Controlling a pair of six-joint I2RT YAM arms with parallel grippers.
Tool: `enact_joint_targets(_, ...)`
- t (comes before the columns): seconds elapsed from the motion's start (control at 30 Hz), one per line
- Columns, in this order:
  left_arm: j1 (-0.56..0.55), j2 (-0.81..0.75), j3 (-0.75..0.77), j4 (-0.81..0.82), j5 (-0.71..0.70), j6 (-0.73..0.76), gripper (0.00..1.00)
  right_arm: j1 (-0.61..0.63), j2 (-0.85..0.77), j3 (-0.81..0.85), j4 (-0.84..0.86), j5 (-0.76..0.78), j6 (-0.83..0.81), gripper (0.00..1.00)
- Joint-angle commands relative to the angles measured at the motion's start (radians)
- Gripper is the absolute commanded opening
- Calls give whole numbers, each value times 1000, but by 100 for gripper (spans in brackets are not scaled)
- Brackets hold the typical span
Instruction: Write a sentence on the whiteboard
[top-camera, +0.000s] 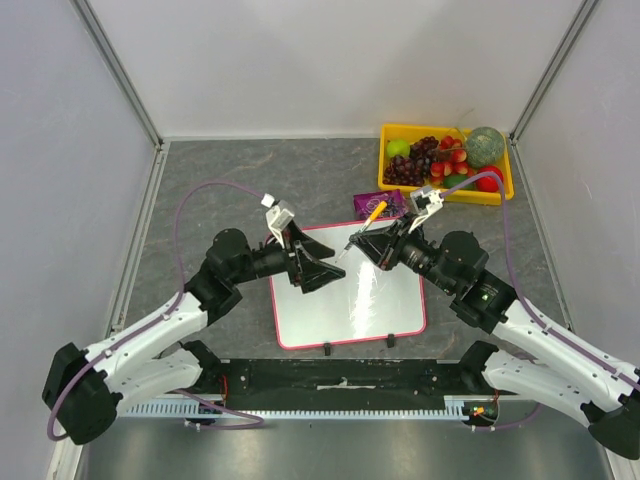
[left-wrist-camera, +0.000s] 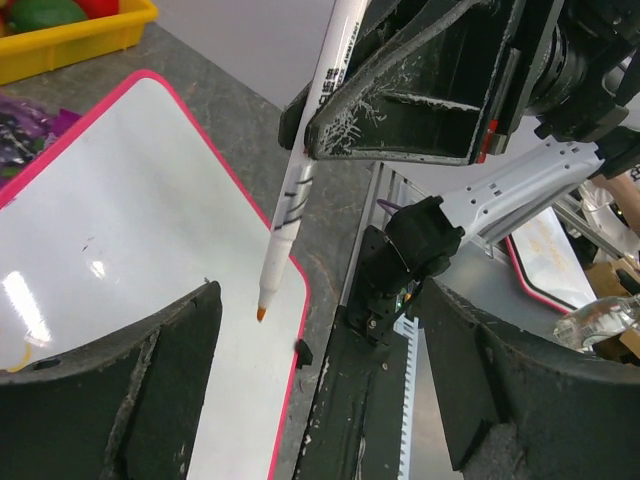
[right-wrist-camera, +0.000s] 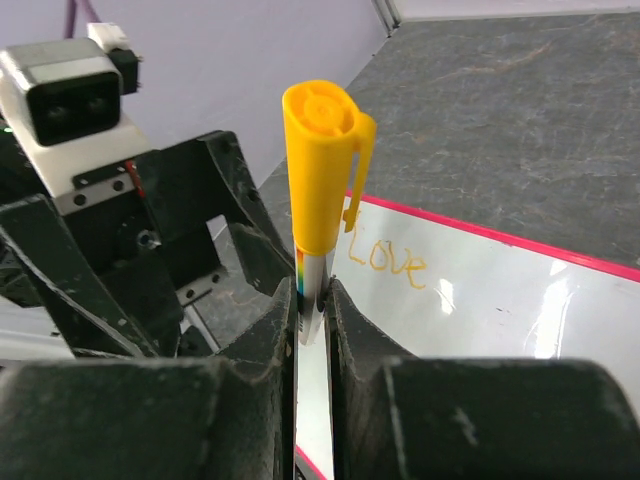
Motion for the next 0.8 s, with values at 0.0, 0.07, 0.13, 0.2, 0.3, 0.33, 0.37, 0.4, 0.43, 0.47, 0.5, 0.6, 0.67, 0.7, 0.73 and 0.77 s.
enact_joint_targets(0.0, -43, 76, 56, 167, 27, 9, 83, -6, -15, 30, 55, -47, 42, 0)
enact_joint_targets(0.07, -56, 104, 60, 195, 29, 4, 76, -6, -17, 29, 58, -50, 48, 0)
enact_joint_targets(0.13, -64, 124, 62, 208, 26, 1, 66, -6, -17, 29, 58, -58, 49, 0)
enact_joint_targets(0.2, -70, 130, 65, 208, 16, 3, 54, -6, -12, 29, 58, -69, 52, 0)
enact_joint_targets(0.3, -70, 130, 65, 204, -4, 3, 24, -6, -8, 32, 56, -84, 53, 0)
enact_joint_targets(0.33, -69, 127, 68, 196, -5, 6, 13, -6, -5, 32, 56, -87, 53, 0)
enact_joint_targets(0.37, -70, 125, 73, 172, -11, 10, 4, -6, -8, 33, 50, -90, 55, 0)
enact_joint_targets(0.4, -69, 118, 79, 144, -19, 20, 2, -8, -9, 36, 43, -92, 53, 0)
enact_joint_targets(0.43, -67, 105, 80, 121, -28, 29, 2, -9, -12, 39, 32, -89, 47, 0)
enact_joint_targets(0.47, -69, 93, 80, 97, -34, 39, 2, -12, -15, 44, 17, -87, 39, 3)
enact_joint_targets(0.5, -69, 75, 82, 72, -39, 47, 2, -15, -18, 50, 3, -93, 26, 14)
enact_joint_targets(0.6, -67, 23, 94, -14, -50, 81, 2, -51, -9, 74, -25, -167, 6, 46)
enact_joint_targets(0.67, -69, -5, 110, -99, -48, 118, 2, -98, 2, 91, -22, -268, 9, 60)
enact_joint_targets(0.7, -69, -20, 120, -152, -47, 138, 2, -118, 6, 104, -20, -333, 10, 68)
enact_joint_targets(0.73, -70, -34, 126, -192, -44, 156, 2, -138, 11, 111, -20, -383, 7, 73)
enact_joint_targets(0.77, -67, -50, 134, -227, -39, 170, 2, -153, 17, 124, -19, -421, 3, 78)
